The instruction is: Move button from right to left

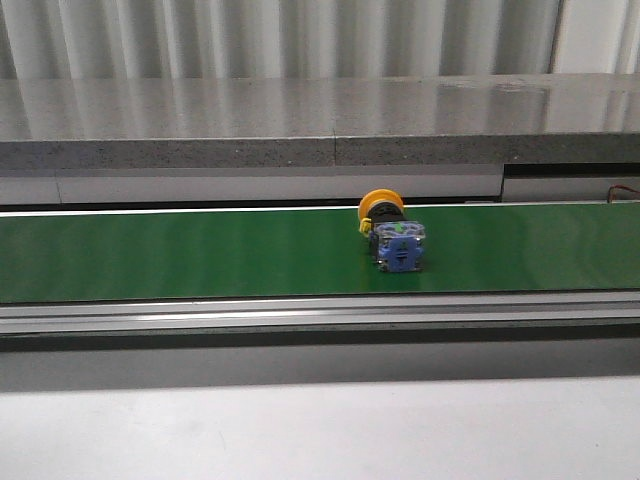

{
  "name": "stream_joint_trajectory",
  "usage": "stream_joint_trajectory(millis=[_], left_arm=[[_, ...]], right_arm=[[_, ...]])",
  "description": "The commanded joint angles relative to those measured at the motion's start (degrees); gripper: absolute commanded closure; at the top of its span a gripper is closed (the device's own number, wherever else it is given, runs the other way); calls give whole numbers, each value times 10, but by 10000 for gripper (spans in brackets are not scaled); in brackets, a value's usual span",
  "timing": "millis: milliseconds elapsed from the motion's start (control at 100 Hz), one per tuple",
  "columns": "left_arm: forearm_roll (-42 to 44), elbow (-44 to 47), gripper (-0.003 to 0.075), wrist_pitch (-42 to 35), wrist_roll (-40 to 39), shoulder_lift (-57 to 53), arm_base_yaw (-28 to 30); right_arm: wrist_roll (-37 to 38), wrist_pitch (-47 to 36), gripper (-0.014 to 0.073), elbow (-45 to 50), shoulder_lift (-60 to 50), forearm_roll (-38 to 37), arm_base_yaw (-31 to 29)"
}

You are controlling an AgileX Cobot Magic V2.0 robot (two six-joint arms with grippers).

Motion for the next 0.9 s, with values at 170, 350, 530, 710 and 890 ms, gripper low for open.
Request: stream_joint_trajectory(millis=[170,350,530,710,890], left_arm=[[-9,-123,210,-10,-83,155,-122],[-9,-199,210,16,-147,266,-190],[-21,-282,210,45,-185,371,-248],[-59,-356,210,49,-187,451,-289],[-69,-402,210,61,-197,503,-317]], right_arm=[[-4,-39,659,-12,7,-2,0],[-4,-39,659,-12,7,-2,0],[-4,-39,659,-12,7,-2,0],[-4,-39,659,-12,7,-2,0],[-4,-39,659,-12,7,-2,0]])
